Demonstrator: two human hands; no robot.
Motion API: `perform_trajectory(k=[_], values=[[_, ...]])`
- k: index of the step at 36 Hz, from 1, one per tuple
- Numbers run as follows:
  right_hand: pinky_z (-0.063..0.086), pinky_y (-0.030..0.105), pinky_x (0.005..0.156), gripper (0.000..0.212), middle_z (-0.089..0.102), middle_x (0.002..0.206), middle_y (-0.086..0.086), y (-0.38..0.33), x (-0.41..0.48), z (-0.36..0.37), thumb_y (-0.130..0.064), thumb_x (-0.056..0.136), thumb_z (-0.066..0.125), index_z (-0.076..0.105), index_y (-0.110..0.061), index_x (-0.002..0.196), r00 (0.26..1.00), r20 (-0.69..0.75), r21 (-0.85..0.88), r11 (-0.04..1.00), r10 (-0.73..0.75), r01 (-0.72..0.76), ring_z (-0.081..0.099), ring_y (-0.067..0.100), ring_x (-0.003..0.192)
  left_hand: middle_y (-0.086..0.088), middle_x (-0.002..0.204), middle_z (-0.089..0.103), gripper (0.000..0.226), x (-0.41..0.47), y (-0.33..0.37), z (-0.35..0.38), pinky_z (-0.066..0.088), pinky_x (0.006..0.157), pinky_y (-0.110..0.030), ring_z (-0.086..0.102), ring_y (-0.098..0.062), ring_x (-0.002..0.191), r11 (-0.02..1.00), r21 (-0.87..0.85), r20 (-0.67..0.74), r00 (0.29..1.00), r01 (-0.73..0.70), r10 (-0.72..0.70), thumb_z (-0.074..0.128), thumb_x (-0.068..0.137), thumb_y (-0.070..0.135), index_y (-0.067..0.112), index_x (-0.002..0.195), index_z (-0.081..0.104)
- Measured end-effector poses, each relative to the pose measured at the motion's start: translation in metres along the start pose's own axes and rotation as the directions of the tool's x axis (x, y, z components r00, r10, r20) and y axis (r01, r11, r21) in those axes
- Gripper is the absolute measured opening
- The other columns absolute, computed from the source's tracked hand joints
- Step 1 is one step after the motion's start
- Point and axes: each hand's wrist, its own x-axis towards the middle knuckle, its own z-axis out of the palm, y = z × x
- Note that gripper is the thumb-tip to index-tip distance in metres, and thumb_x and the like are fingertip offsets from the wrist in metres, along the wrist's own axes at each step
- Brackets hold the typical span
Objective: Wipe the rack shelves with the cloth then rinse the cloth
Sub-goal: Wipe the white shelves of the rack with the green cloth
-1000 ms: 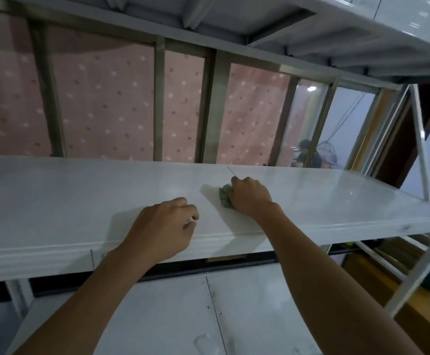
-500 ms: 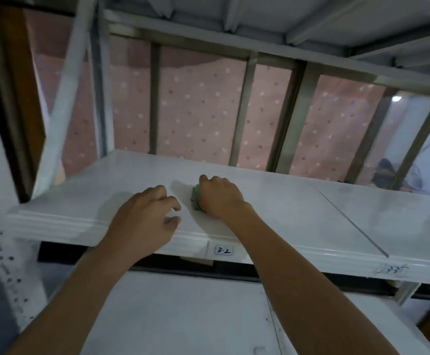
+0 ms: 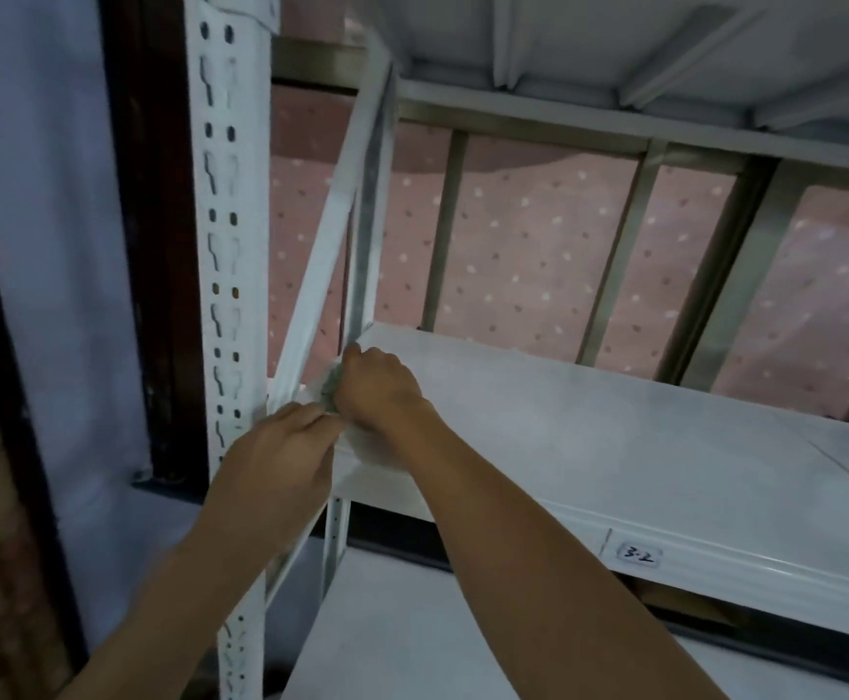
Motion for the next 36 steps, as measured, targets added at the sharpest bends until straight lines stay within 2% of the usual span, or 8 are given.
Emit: perform_trajectory(k=[8, 13, 16, 18, 21, 27, 31, 36], values=[[0.041, 0.035, 0.07, 0.037, 0.06, 0.112, 0.014, -0.036, 0.025, 0.009, -0.027, 0.095, 0.057, 0.046, -0.005, 0.122, 1.0, 0.021, 0.072, 0.997, -0.008, 0.007, 0.055, 0.027, 0.088, -0.014, 0.084, 0.062, 0.043, -0.001, -0.013, -0.005, 0.057, 0.071, -0.043, 0.059, -0.03, 0.073, 0.991, 0.06, -0.197, 0.972, -0.12, 0.129, 0.053, 0.076, -0.017, 0.001, 0.111, 0.07], [0.04, 0.032, 0.07, 0.035, 0.061, 0.11, 0.011, -0.038, 0.025, 0.008, -0.028, 0.097, 0.056, 0.047, -0.006, 0.123, 1.0, 0.022, 0.077, 0.997, -0.015, 0.013, 0.053, 0.022, 0.082, -0.015, 0.081, 0.063, 0.034, -0.001, -0.013, -0.004, 0.057, 0.069, -0.045, 0.059, -0.029, 0.072, 0.987, 0.111, -0.171, 0.976, -0.121, 0.138, 0.052, 0.082, -0.015, 0.001, 0.107, 0.068], [0.042, 0.031, 0.067, 0.032, 0.064, 0.107, 0.009, -0.037, 0.022, 0.006, -0.028, 0.097, 0.058, 0.049, -0.008, 0.12, 1.0, -0.007, 0.066, 0.997, -0.028, 0.028, 0.052, 0.019, 0.075, -0.019, 0.084, 0.068, 0.023, 0.003, -0.019, 0.004, 0.059, 0.066, -0.05, 0.066, -0.035, 0.075, 0.985, 0.157, -0.087, 0.992, -0.074, 0.089, 0.051, 0.085, 0.002, 0.003, 0.105, 0.063], [0.041, 0.031, 0.068, 0.031, 0.064, 0.109, 0.01, -0.036, 0.02, 0.003, -0.026, 0.099, 0.054, 0.049, -0.007, 0.122, 0.999, -0.002, 0.068, 0.997, -0.041, 0.041, 0.057, 0.022, 0.081, -0.02, 0.082, 0.067, 0.019, 0.004, -0.021, 0.008, 0.06, 0.063, -0.05, 0.067, -0.035, 0.072, 0.985, 0.139, -0.049, 0.993, -0.099, 0.107, 0.049, 0.09, 0.009, 0.004, 0.104, 0.061], [0.039, 0.032, 0.069, 0.03, 0.063, 0.112, 0.01, -0.033, 0.016, -0.002, -0.025, 0.101, 0.05, 0.049, -0.006, 0.124, 0.998, -0.011, 0.049, 0.996, -0.068, 0.069, 0.062, 0.026, 0.094, -0.013, 0.092, 0.061, 0.018, 0.004, -0.012, 0.002, 0.056, 0.074, -0.044, 0.059, -0.029, 0.081, 0.984, 0.142, -0.037, 0.993, -0.107, 0.113, 0.054, 0.095, 0.011, 0.004, 0.104, 0.068], [0.043, 0.032, 0.07, 0.028, 0.064, 0.107, 0.007, -0.017, 0.015, -0.004, -0.028, 0.1, 0.051, 0.051, -0.009, 0.121, 0.997, -0.019, -0.001, 0.997, -0.077, 0.077, 0.059, 0.022, 0.082, -0.012, 0.088, 0.06, 0.021, 0.019, 0.02, 0.004, 0.054, 0.069, -0.042, 0.058, -0.027, 0.076, 0.998, 0.025, -0.111, 0.992, -0.054, 0.057, 0.05, 0.086, 0.004, 0.003, 0.099, 0.067], [0.042, 0.036, 0.075, 0.028, 0.061, 0.113, 0.015, 0.009, 0.011, -0.013, -0.019, 0.1, 0.047, 0.05, -0.003, 0.123, 0.998, -0.022, -0.042, 0.997, -0.066, 0.065, 0.061, 0.032, 0.1, -0.012, 0.079, 0.063, 0.027, 0.032, 0.054, 0.014, 0.054, 0.058, -0.038, 0.06, -0.025, 0.067, 0.995, -0.09, -0.107, 0.994, -0.047, 0.037, 0.046, 0.083, 0.003, 0.0, 0.099, 0.068], [0.041, 0.036, 0.069, 0.034, 0.062, 0.108, 0.018, 0.067, -0.01, -0.037, -0.02, 0.093, 0.057, 0.049, 0.001, 0.119, 0.991, -0.115, -0.065, 0.996, -0.065, 0.058, 0.061, 0.036, 0.096, -0.006, 0.069, 0.064, 0.041, 0.045, 0.102, 0.027, 0.043, 0.054, -0.028, 0.056, -0.023, 0.058, 0.987, -0.161, 0.019, 1.0, -0.007, 0.011, 0.055, 0.088, 0.012, 0.004, 0.128, 0.061]])
